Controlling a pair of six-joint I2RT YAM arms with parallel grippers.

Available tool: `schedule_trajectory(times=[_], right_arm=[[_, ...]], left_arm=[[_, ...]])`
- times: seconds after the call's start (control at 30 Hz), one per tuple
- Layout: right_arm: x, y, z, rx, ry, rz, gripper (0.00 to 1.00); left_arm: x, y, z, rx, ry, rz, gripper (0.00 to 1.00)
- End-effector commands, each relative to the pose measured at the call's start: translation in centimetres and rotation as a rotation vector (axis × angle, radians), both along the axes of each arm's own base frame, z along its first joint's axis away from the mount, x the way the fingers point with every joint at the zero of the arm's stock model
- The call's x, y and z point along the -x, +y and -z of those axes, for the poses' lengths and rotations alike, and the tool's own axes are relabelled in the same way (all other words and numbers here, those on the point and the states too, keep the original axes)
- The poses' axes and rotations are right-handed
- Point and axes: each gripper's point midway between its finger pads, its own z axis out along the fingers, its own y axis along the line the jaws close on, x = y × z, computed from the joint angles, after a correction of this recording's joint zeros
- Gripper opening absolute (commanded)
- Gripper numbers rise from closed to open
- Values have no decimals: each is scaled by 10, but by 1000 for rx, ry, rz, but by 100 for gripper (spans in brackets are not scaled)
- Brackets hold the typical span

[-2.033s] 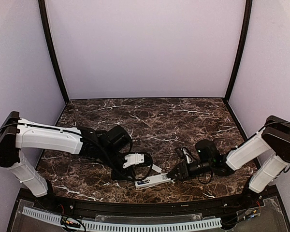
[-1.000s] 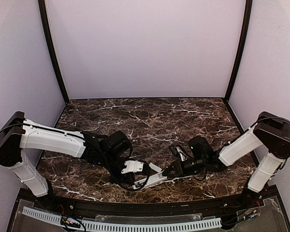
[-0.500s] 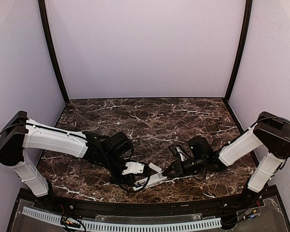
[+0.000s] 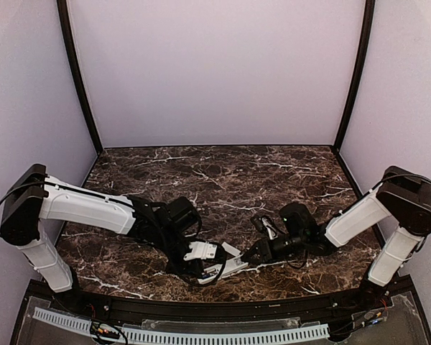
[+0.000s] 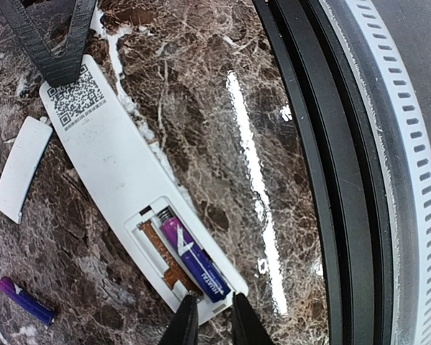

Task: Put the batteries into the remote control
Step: Load the battery into the battery compartment.

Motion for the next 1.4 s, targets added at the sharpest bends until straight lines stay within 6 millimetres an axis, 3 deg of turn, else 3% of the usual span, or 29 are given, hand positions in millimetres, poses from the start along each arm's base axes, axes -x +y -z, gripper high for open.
schedule_trajectory(times=[0.0,0.97,1.2,1.37], right_arm=[[4,4,-3,-22,1,-18,27],[6,3,-1,-26,11,-18,25],[6,2,0,-26,10,-18,24],[6,2,-2,-24,8,-14,25]], left_arm=[[5,-3,-2,-3,22,27,17],[4,-16,12,-18,69,26,4],[3,-15,16,-42,73,17,5],[-5,-21,4,-21,44,-9,10]])
